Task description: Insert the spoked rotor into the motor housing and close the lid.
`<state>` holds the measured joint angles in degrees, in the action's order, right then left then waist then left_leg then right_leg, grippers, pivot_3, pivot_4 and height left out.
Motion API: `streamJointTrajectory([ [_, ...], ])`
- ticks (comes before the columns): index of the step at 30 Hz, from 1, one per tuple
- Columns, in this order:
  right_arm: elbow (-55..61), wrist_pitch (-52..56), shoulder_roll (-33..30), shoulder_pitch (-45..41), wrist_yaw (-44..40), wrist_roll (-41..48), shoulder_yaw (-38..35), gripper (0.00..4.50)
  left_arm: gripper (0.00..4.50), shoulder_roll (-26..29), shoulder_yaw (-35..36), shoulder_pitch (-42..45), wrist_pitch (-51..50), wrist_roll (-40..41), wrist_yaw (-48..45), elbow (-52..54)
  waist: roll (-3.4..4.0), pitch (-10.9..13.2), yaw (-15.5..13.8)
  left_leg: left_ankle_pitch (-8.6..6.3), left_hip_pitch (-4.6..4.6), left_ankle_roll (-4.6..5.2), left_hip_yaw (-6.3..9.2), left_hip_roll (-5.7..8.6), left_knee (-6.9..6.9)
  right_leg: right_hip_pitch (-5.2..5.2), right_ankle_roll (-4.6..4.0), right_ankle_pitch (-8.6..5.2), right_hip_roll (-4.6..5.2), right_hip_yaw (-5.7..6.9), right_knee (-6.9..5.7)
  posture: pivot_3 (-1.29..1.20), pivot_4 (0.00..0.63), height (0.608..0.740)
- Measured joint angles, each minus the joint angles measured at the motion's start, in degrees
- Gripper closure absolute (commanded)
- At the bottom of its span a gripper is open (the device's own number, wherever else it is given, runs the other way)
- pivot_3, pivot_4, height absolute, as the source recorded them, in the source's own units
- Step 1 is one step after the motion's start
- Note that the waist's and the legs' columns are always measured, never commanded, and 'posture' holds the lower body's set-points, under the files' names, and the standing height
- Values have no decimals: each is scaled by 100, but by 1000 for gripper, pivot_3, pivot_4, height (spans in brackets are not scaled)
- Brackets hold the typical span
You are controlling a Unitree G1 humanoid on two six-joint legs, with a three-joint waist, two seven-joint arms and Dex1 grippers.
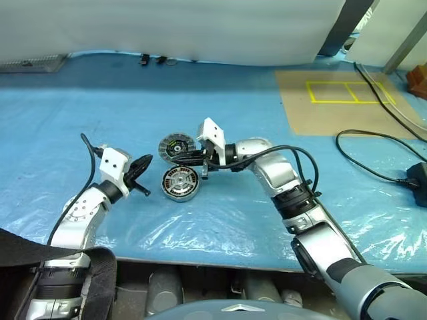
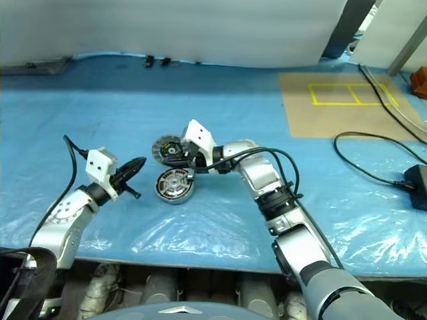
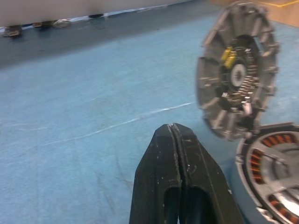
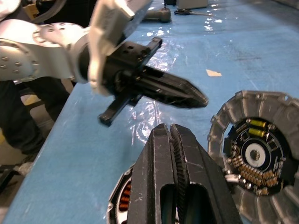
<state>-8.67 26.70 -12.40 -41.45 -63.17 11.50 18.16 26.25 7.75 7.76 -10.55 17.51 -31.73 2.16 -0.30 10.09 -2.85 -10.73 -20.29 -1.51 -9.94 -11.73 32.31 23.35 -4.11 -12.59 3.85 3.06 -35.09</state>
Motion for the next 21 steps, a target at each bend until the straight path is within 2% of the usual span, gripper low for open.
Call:
streamJointTrajectory([
  [6,712,630,-506,300,-59,277,-41,4451,4500,-176,43,1067,393,61,-353,-1420,-1,0,-20,6,0,-10,2,0,2,-1,1,1,0,0,0,0,150,740],
  [13,1260,1127,-853,603,115,541,-171,4451,4500,-353,59,2230,559,568,-1818,-2836,-2,-1,-46,15,-22,-23,2,1,0,20,1,1,0,1,3,0,150,740],
  [21,1634,1500,-1134,852,225,863,-228,4451,4500,-184,0,3032,250,678,-3167,-3637,-2,-1,-145,16,-66,-22,1,1,4,61,0,2,0,2,0,0,150,740],
])
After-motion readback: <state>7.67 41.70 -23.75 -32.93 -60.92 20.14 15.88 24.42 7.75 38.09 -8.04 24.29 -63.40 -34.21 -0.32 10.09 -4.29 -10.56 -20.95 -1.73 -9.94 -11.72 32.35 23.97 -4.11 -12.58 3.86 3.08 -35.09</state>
